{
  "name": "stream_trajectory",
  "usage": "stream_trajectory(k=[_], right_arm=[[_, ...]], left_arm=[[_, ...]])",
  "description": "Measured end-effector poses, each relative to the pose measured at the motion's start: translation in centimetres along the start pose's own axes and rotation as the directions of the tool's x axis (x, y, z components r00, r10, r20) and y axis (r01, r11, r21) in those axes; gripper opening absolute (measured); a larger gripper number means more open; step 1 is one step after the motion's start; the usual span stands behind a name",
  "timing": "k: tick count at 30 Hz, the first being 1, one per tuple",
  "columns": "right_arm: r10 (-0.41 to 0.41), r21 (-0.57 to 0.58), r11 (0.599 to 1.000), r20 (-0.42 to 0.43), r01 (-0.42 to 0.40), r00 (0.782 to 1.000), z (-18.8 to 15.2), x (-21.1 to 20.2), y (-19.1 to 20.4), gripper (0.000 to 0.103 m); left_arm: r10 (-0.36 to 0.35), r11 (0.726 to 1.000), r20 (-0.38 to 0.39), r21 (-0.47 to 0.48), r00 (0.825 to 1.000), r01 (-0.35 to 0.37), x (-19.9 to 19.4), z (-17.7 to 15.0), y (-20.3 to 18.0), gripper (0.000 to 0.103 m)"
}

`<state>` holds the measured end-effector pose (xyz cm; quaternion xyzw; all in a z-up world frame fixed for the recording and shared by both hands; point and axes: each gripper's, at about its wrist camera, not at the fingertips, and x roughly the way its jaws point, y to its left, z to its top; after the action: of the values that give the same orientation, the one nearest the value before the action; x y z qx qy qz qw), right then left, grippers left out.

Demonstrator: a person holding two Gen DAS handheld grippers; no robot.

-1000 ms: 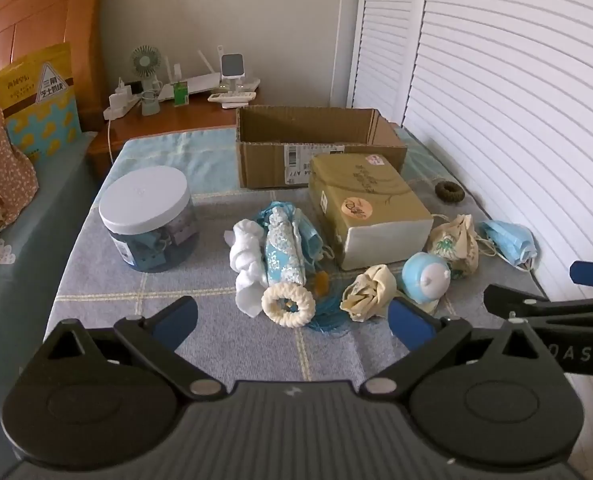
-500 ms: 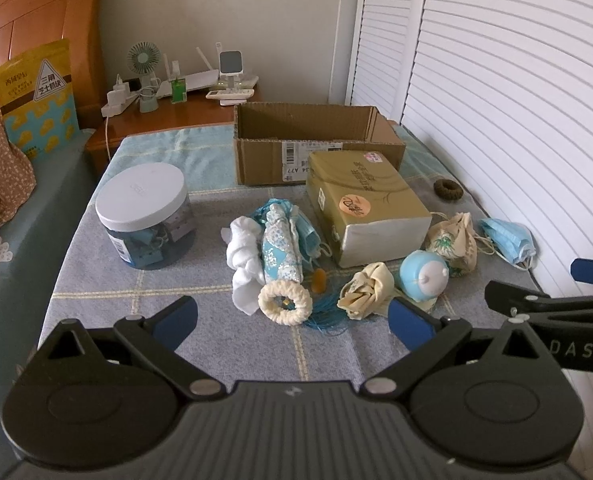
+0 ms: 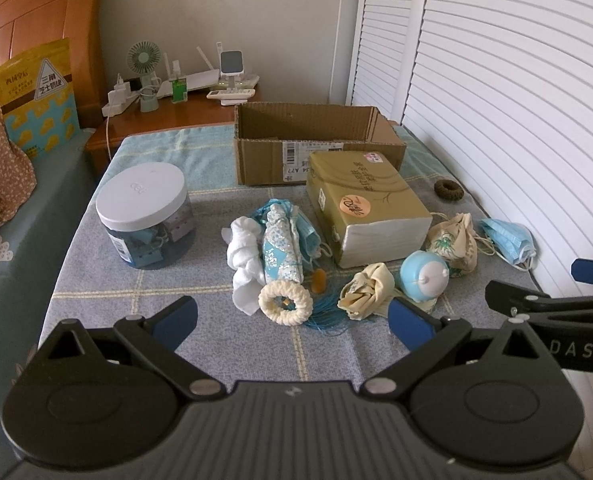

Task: Organize soft objects

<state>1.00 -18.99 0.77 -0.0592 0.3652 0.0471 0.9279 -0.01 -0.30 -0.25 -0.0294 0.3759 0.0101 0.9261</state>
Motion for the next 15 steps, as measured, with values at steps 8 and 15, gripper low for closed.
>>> stream_trajectory(k=[8,15], right_arm=[[-0.001,-0.001,1.0,0.0,0.001,1.0,0.02,0.01,0.02,0.103],[-0.002,-0.003,1.0,0.0,0.002,1.0,0.06,-0.01,0.03,0.103]], left_arm=[[-0.001,1.0,0.0,-0.001,1.0,0.001,0.07,-0.05,0.07,0.101],[0.0,1.0,-0.001,-0.003,1.0,0.0,0.08,-0.05,0.08,0.101]])
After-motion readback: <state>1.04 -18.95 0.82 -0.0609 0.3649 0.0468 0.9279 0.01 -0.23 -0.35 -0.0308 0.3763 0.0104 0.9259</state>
